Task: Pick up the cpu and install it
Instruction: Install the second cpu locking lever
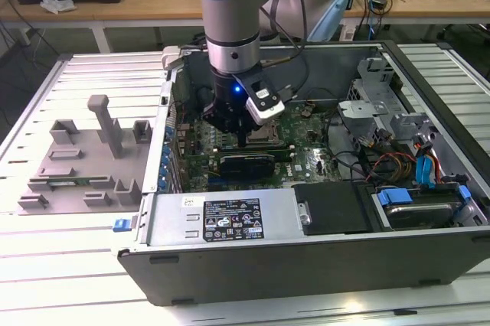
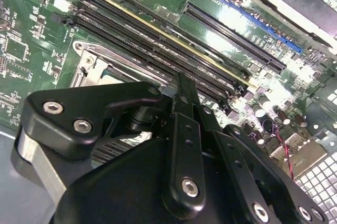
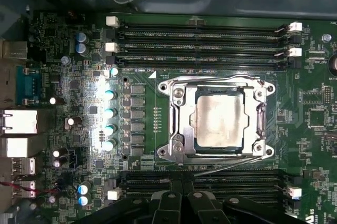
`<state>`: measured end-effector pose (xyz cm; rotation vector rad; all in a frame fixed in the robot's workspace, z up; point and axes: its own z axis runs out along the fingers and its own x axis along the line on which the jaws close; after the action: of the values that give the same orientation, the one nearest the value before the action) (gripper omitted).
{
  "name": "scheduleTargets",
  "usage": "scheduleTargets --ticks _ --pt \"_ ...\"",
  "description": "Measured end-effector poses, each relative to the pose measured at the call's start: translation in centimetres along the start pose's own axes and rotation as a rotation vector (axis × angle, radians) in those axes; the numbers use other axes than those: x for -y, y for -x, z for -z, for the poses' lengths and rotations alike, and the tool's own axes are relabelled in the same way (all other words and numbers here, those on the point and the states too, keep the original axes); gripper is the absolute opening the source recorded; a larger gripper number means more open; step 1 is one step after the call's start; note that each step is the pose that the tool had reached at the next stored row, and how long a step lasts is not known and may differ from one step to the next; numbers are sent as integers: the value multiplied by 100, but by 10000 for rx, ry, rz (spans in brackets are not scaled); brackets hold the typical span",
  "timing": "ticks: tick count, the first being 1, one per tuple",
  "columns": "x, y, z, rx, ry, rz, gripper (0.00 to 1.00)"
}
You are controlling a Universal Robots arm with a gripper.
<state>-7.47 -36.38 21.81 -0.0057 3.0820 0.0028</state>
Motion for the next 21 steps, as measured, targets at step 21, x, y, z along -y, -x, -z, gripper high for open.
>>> scheduleTargets --ticks 21 --pt "182 -32 -60 43 1597 -106 11"
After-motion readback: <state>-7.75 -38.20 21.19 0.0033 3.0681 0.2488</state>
